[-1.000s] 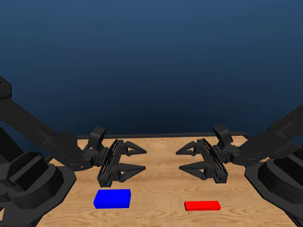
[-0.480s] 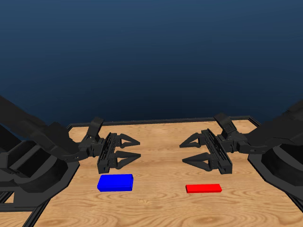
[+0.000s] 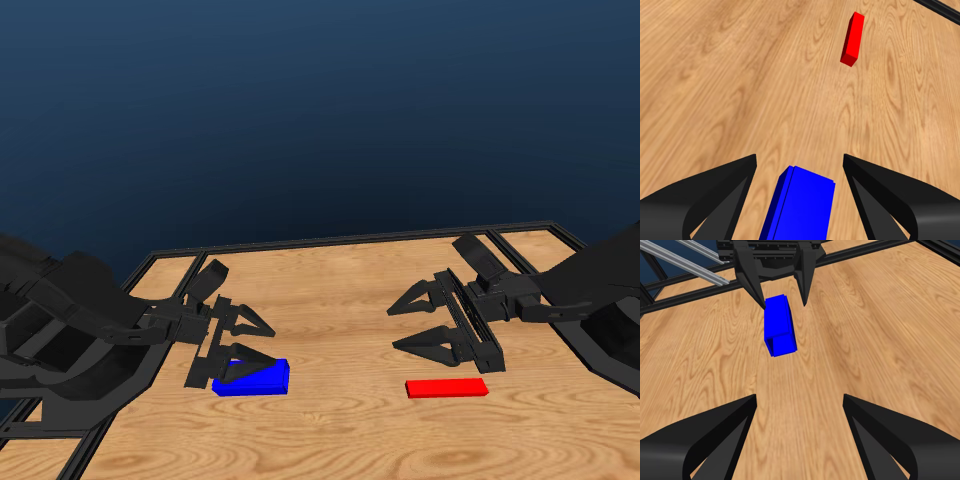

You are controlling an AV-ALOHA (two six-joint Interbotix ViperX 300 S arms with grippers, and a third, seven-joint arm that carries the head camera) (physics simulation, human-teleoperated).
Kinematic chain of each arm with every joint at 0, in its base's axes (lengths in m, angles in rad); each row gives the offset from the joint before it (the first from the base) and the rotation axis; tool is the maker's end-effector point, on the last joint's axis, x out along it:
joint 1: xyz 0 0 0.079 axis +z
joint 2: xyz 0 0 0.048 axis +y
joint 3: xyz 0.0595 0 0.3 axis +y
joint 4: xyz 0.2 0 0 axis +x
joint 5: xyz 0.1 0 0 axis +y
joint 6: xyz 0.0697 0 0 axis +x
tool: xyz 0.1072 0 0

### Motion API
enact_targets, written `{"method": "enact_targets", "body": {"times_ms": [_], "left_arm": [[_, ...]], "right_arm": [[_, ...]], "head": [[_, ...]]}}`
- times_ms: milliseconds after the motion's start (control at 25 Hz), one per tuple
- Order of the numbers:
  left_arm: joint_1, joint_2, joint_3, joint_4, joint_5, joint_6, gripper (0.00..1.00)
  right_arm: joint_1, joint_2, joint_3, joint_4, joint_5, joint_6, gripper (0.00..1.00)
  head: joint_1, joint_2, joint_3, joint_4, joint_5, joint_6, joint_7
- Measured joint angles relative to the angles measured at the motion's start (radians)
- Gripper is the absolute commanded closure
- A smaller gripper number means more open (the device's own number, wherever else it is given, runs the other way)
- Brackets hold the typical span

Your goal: Insert peg into socket

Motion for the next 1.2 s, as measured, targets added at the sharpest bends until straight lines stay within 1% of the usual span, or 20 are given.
{"method": "enact_targets", "body": {"times_ms": [80, 160, 240, 360, 400, 440, 640, 760, 840, 920, 1000, 1160, 1200], "left_arm": [[-0.01, 0.002, 0.01, 0.004, 0.039, -0.026, 0.0], [-0.018, 0.022, 0.02, 0.007, 0.074, -0.052, 0.0], [-0.028, 0.061, 0.028, 0.016, 0.102, -0.096, 0.0], [-0.075, 0.128, 0.021, 0.04, 0.079, -0.216, 0.0], [-0.091, 0.152, 0.016, 0.053, 0.067, -0.237, 0.44], [-0.092, 0.157, 0.02, 0.059, 0.052, -0.246, 1.0], [-0.094, 0.164, 0.031, 0.072, 0.015, -0.271, 1.0], [-0.093, 0.164, 0.028, 0.071, 0.021, -0.268, 1.0], [-0.095, 0.162, 0.013, 0.075, 0.045, -0.237, 1.0], [-0.114, 0.159, -0.017, 0.082, 0.071, -0.218, 1.0], [-0.121, 0.127, -0.048, 0.083, 0.081, -0.191, 1.0], [-0.113, 0.039, -0.084, 0.067, 0.082, -0.113, 1.0], [-0.11, 0.028, -0.093, 0.068, 0.087, -0.097, 1.0]], "right_arm": [[-0.005, 0.002, 0.0, 0.0, 0.003, 0.01, 0.0], [-0.008, 0.002, 0.001, -0.002, 0.002, 0.02, 0.0], [-0.009, 0.002, 0.005, -0.002, -0.001, 0.03, 0.0], [-0.013, 0.002, 0.025, 0.012, -0.004, 0.049, 0.0], [-0.015, 0.002, 0.033, 0.017, -0.006, 0.056, 0.0], [-0.017, 0.002, 0.042, 0.024, -0.008, 0.064, 0.0], [-0.012, 0.002, 0.078, 0.054, -0.018, 0.091, 0.0], [0.01, 0.007, 0.086, 0.069, -0.008, 0.106, 0.0], [0.041, 0.024, 0.086, 0.068, 0.009, 0.119, 0.0], [0.079, 0.045, 0.086, 0.075, 0.023, 0.136, 0.0], [0.122, 0.069, 0.09, 0.102, 0.029, 0.161, 0.0], [0.205, 0.118, 0.119, 0.171, 0.008, 0.205, 0.0], [0.226, 0.135, 0.132, 0.19, -0.007, 0.219, 0.0]], "head": [[0.001, 0.009, -0.005, 0.001, 0.002, 0.001, -0.002], [0.003, 0.017, -0.011, 0.001, 0.003, 0.003, -0.005], [0.005, 0.025, -0.016, 0.002, 0.004, 0.006, -0.01], [0.006, 0.034, -0.02, 0.002, 0.008, 0.009, -0.023], [0.006, 0.035, -0.021, 0.002, 0.009, 0.01, -0.028], [0.006, 0.035, -0.021, 0.002, 0.011, 0.01, -0.033], [0.005, 0.034, -0.021, 0.002, 0.016, 0.014, -0.046], [0.004, 0.024, -0.018, 0.001, 0.019, 0.013, -0.05], [0.001, 0.013, -0.012, -0.001, 0.021, 0.009, -0.054], [-0.004, 0.004, -0.006, -0.005, 0.024, 0.003, -0.06], [-0.012, -0.007, 0.002, -0.009, 0.027, -0.006, -0.066], [-0.034, -0.027, 0.015, -0.019, 0.032, -0.019, -0.072], [-0.041, -0.032, 0.018, -0.021, 0.033, -0.022, -0.072]]}}
